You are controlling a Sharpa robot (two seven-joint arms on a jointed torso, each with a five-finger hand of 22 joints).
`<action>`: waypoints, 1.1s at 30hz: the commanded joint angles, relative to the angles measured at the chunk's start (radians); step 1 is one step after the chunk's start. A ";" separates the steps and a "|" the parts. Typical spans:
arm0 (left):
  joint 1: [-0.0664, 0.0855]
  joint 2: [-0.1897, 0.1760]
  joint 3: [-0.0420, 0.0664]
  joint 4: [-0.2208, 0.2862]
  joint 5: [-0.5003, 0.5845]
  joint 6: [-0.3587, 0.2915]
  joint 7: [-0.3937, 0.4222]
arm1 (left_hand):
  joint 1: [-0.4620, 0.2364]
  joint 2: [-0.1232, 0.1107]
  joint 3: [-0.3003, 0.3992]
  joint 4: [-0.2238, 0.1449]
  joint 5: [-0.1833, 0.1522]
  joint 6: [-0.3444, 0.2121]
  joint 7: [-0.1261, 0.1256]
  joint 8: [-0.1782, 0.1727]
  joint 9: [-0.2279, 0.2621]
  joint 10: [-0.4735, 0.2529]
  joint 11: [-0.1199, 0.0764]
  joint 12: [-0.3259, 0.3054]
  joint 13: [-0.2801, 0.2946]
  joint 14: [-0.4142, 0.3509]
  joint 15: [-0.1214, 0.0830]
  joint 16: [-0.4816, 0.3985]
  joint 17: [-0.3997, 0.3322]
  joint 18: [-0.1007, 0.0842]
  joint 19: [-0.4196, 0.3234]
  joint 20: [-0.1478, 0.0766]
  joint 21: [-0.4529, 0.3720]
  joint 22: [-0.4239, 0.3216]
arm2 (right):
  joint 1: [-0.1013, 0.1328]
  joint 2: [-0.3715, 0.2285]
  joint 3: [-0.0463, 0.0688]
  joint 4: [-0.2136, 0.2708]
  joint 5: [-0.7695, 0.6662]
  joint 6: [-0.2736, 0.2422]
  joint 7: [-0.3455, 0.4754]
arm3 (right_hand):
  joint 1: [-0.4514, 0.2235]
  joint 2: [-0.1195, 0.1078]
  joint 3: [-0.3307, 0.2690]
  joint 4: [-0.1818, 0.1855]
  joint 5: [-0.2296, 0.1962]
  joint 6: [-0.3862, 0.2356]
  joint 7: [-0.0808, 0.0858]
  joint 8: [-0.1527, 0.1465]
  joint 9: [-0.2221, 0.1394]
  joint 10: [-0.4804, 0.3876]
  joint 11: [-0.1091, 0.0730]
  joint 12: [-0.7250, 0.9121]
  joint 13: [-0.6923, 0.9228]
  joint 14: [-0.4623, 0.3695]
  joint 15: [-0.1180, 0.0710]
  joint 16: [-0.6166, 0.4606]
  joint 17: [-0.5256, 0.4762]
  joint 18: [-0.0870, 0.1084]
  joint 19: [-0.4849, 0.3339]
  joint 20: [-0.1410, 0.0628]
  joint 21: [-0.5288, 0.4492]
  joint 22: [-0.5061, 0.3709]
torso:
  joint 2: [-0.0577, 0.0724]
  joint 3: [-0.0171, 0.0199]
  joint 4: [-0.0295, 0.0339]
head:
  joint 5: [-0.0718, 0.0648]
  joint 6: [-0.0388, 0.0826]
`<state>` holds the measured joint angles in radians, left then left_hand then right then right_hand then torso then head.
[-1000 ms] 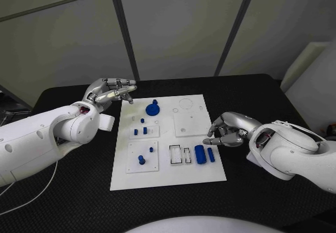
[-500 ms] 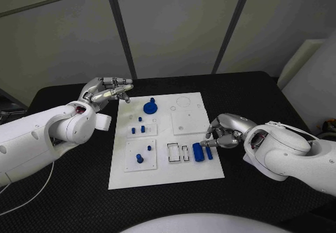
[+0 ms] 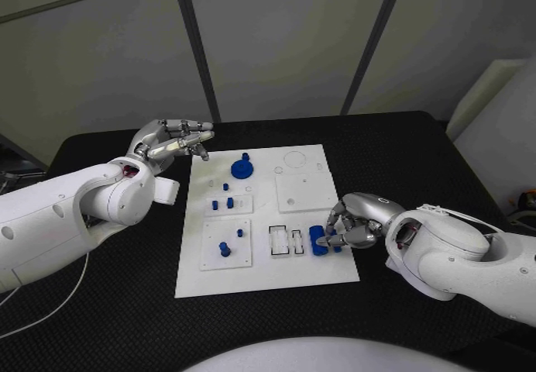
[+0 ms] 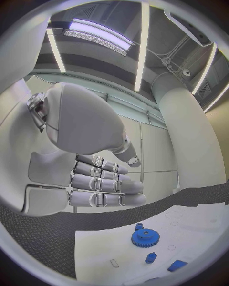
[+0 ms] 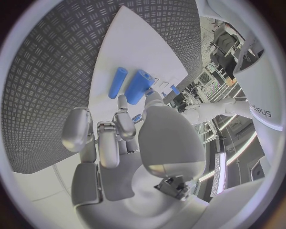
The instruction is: Assemble the parts on the task board
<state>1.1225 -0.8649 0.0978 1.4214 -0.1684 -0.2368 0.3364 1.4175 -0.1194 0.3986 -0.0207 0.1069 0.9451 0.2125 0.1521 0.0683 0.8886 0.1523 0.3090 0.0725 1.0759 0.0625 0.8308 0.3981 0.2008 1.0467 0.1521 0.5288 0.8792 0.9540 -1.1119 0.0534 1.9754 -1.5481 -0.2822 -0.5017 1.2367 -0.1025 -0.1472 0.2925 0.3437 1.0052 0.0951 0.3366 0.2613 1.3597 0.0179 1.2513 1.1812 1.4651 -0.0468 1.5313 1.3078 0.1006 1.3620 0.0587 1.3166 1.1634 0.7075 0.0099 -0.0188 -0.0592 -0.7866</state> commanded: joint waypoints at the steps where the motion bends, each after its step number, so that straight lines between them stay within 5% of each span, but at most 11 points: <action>1: 0.001 -0.001 0.001 0.001 0.003 0.004 0.004 | -0.003 0.009 -0.004 -0.001 -0.006 -0.006 0.000 0.004 0.000 -0.008 -0.002 0.003 0.001 -0.008 0.000 -0.004 -0.002 -0.019 -0.004 0.000 -0.007 -0.001 | -0.003 0.004 0.000 0.003 -0.025 0.018 -0.006 | -0.006 0.002 -0.006 0.000 -0.001 -0.007 -0.003 0.006 0.001 0.007 -0.003 0.007 0.001 0.091 -0.005 0.005 0.189 -0.018 0.007 0.000 0.004 0.001 | 0.000 0.0000 -0.0004 | 0.001 -0.003; 25: 0.001 -0.006 0.001 0.005 0.003 0.006 0.002 | -0.003 0.009 -0.004 -0.001 -0.006 -0.006 0.000 0.004 0.000 -0.008 -0.002 0.003 0.001 -0.008 0.000 -0.004 -0.002 -0.019 -0.004 0.000 -0.007 -0.001 | -0.031 0.088 0.000 -0.058 -0.046 0.066 -0.014 | -0.003 0.018 -0.008 -0.001 0.006 -0.010 -0.006 0.022 0.015 0.006 -0.006 0.010 0.008 0.092 -0.007 0.006 0.191 -0.018 0.007 -0.002 0.005 0.002 | 0.001 -0.0010 0.0012 | 0.012 -0.013; 33: 0.001 -0.009 0.001 0.007 0.003 0.007 0.001 | -0.002 0.011 -0.005 -0.001 -0.005 -0.007 0.000 0.006 0.000 -0.010 -0.002 0.005 0.001 -0.009 -0.001 -0.004 -0.003 -0.019 -0.005 0.000 -0.007 -0.002 | -0.034 0.091 0.000 -0.049 -0.080 -0.033 -0.023 | 0.020 0.066 -0.001 -0.005 0.056 0.004 -0.019 0.058 0.043 0.023 -0.016 0.031 0.041 0.098 -0.015 0.020 0.221 -0.024 0.025 -0.008 0.027 0.037 | 0.000 -0.0003 0.0005 | 0.016 -0.009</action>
<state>1.1220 -0.8726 0.0978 1.4258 -0.1684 -0.2366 0.3354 1.4175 -0.1194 0.3987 -0.0207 0.1069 0.9451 0.2125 0.1521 0.0683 0.8851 0.1486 0.3090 0.0725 1.0758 0.0625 0.8308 0.3964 0.2009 1.0468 0.1521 0.5249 0.8785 0.9246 -1.0210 0.0579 1.9252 -1.6055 -0.2797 -0.5074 1.2483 -0.0565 -0.1527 0.2924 0.3937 1.0076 0.0793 0.3887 0.2976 1.3741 0.0034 1.2776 1.2185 1.4651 -0.0540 1.5456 1.3075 0.0847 1.3786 0.0497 1.3402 1.1977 0.7082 0.0087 -0.0174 -0.0445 -0.7958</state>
